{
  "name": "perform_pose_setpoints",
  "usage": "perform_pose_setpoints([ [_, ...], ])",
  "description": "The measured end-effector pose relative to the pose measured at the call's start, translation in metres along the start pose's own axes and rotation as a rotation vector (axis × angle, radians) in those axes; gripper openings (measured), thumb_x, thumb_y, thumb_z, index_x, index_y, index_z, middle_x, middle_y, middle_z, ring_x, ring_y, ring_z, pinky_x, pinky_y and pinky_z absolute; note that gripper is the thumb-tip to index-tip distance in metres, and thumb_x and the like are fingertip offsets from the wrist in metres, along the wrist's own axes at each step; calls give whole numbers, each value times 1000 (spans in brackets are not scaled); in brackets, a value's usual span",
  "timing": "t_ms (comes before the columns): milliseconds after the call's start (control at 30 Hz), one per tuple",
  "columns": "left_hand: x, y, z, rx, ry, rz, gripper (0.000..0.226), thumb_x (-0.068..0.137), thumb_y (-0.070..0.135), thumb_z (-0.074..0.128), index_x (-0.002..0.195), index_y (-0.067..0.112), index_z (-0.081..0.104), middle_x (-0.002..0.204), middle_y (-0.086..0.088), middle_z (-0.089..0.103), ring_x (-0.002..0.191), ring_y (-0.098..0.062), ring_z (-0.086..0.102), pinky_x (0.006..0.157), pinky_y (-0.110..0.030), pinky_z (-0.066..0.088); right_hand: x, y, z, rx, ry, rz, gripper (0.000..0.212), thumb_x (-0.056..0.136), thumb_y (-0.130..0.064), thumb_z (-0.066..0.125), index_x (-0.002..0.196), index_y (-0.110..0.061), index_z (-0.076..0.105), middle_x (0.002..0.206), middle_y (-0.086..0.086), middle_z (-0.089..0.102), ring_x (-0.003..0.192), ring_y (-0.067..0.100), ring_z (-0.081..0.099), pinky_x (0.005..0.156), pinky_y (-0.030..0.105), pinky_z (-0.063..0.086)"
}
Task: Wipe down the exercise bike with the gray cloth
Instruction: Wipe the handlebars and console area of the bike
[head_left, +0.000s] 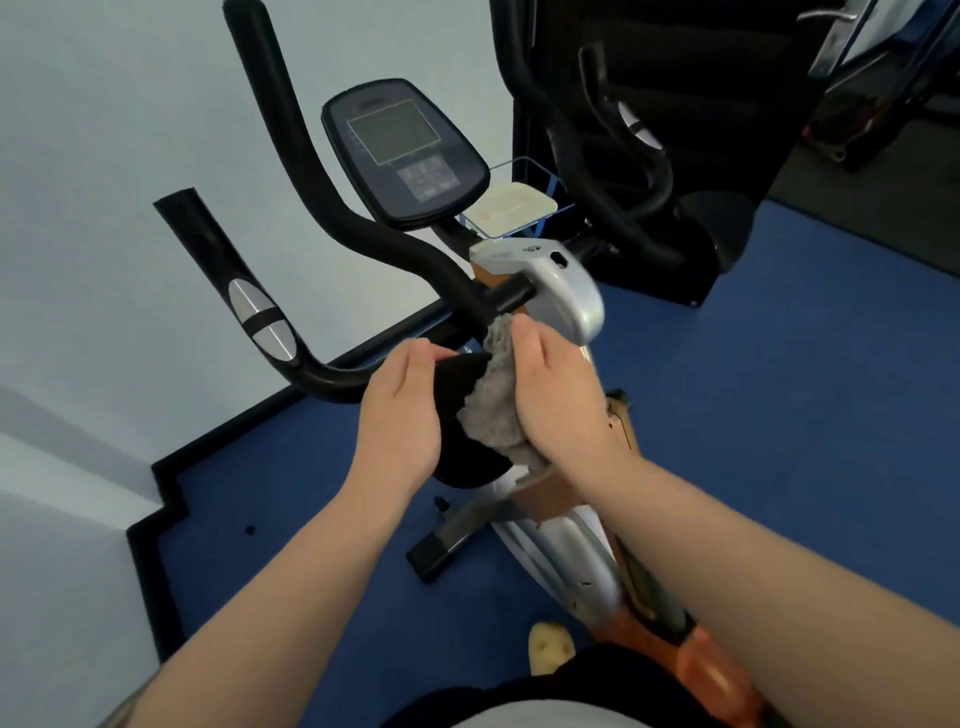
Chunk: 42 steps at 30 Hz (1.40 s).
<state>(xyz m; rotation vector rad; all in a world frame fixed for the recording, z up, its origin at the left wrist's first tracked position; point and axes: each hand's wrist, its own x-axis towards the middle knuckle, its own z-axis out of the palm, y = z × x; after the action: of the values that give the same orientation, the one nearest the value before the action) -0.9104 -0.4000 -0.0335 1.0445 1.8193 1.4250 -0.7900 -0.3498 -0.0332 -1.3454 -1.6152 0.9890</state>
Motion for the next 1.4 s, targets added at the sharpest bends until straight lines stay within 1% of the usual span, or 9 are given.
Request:
perform_pose_setpoints([
  [133,-2,-1,-1,4,-4,16,36,101,25,38,81,24,68,82,15,65,74,9,58,64,-10,43,-50,18,18,310,66,182,45,103,-43,29,94,-11,59,83,1,64,83,10,63,82,38,53],
  [300,1,0,-1,31,-5,21,37,103,27,37,81,23,67,79,15,65,71,9,57,58,-3,39,-3,4,-2,39,1,-8,41,100,-37,30,64,-19,38,54,-11,43,53,5,43,55,32,36],
  [433,-1,-2,-1,16,-15,23,38,102,27,37,79,26,67,80,13,66,73,6,59,57,-3,40,-42,11,19,234,128,38,35,105,-34,31,74,-21,43,66,-5,48,64,11,51,66,36,48],
  [567,1,-2,-1,18,-14,18,39,102,27,38,76,27,67,79,13,66,72,5,58,63,-11,42,-20,12,6,100,13,70,36,104,-25,26,71,-17,36,63,5,44,67,28,53,67,50,49],
  [700,1,-1,0,13,12,13,37,101,29,39,77,29,68,78,13,66,71,5,57,70,-25,43,-9,5,6,25,-5,-3,37,102,-26,29,66,-21,34,60,-5,43,62,16,49,61,38,43],
  [800,-2,-1,0,5,11,9,38,99,32,38,76,32,68,80,17,67,72,7,59,64,-14,44,-32,13,11,153,29,54,40,104,-36,28,71,-18,42,63,-2,46,59,4,46,62,31,42],
  [967,-1,0,1,2,25,2,39,103,27,38,78,28,68,78,19,66,72,10,58,60,-6,41,23,-5,-20,-186,-262,-71,47,103,-31,35,57,-22,29,52,-3,41,53,14,41,57,37,34],
  [1167,-2,-1,1,-5,36,8,41,104,28,37,78,30,69,81,17,67,76,8,60,60,-2,39,-18,11,-12,-37,-141,-13,53,100,-46,37,52,-25,34,44,-13,39,44,3,38,46,17,30],
  [1400,-1,1,0,3,34,-10,42,105,29,36,82,28,70,83,16,69,77,7,60,62,-3,40,27,-17,-6,-338,-199,-156,58,99,-43,41,46,-17,37,45,-3,41,46,15,42,47,29,28],
])
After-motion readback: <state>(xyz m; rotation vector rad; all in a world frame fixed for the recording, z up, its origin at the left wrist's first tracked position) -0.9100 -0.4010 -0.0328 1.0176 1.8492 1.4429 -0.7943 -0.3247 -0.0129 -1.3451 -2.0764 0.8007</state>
